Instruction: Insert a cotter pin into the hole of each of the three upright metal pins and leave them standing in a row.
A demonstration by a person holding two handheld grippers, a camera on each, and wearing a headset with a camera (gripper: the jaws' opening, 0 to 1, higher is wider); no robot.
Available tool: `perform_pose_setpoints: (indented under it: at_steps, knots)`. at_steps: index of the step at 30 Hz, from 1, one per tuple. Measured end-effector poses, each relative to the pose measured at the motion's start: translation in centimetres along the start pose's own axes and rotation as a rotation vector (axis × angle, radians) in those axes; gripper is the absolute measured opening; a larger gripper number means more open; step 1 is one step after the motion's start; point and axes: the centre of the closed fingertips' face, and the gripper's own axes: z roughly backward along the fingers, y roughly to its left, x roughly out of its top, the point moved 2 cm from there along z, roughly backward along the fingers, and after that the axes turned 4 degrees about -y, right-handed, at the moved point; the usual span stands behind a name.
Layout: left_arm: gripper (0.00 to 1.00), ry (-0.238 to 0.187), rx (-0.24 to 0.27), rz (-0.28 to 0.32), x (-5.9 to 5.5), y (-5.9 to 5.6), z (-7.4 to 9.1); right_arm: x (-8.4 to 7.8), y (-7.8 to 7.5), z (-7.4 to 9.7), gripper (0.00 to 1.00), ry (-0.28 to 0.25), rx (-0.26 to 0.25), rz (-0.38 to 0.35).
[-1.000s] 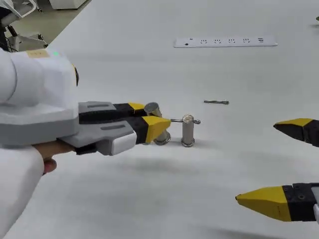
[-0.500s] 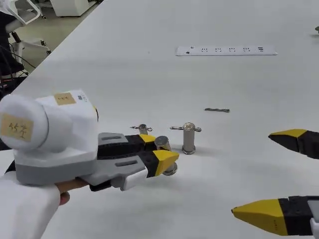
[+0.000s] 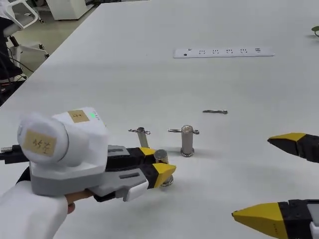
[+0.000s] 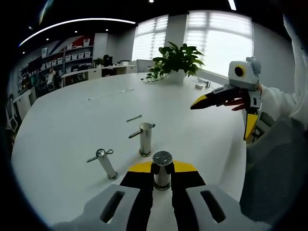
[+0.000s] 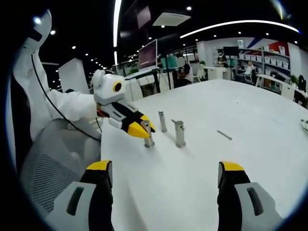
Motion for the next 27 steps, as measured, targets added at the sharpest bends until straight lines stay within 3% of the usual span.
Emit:
perform_pose_setpoints:
  at_steps: [17,27]
  knots:
    - [0.1,0.035,0.002,-0.017,-0.9,0.5,-1.2,-0.3,-0.3,0.2,0.88,0.009,-0.014,-0.001]
    - [0.1,0.021,0.003,-0.044,-0.9,0.3,-1.1,0.0,-0.4,0.2,0.87,0.005,-0.014,-0.001]
